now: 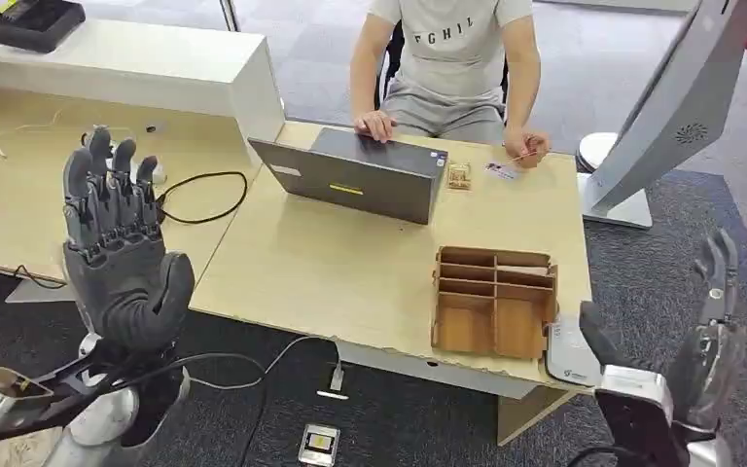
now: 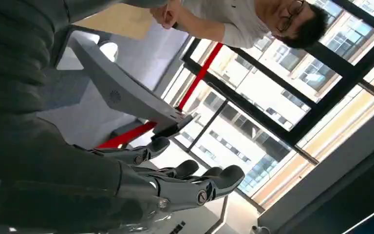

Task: Pass the card to the sensor for recognition and then transmit it.

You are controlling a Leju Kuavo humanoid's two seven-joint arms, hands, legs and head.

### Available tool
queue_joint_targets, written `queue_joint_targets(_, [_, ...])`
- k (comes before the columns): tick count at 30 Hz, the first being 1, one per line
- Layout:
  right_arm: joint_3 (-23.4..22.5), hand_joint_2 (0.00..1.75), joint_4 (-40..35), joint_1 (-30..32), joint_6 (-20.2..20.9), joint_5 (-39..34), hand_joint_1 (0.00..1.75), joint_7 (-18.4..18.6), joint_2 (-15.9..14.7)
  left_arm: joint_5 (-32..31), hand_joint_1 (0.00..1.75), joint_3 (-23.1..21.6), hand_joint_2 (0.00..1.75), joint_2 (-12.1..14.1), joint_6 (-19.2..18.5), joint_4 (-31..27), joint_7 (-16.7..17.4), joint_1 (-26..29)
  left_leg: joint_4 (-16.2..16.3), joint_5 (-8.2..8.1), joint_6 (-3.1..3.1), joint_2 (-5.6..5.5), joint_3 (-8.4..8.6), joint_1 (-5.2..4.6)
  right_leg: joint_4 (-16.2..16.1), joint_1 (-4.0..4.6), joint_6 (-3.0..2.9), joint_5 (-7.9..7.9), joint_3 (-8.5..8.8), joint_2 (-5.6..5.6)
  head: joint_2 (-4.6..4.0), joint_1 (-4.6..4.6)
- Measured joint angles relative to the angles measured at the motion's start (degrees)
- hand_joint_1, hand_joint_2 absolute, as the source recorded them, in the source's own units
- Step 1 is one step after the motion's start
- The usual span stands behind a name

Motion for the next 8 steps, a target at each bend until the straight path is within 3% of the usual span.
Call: queue_joint_targets(8, [-2.95, 1.75, -6.08, 3.99, 0.09, -1.6, 0.0, -0.46, 0.9, -0.81, 0.0, 1.05, 1.75, -0.59, -0.02, 0.0, 0.07, 1.23, 0.01, 0.03, 0.02, 0.06, 0.03, 0.0, 0.0, 0.0, 0.0, 0.02, 0.01, 0.02, 0.0, 0.0])
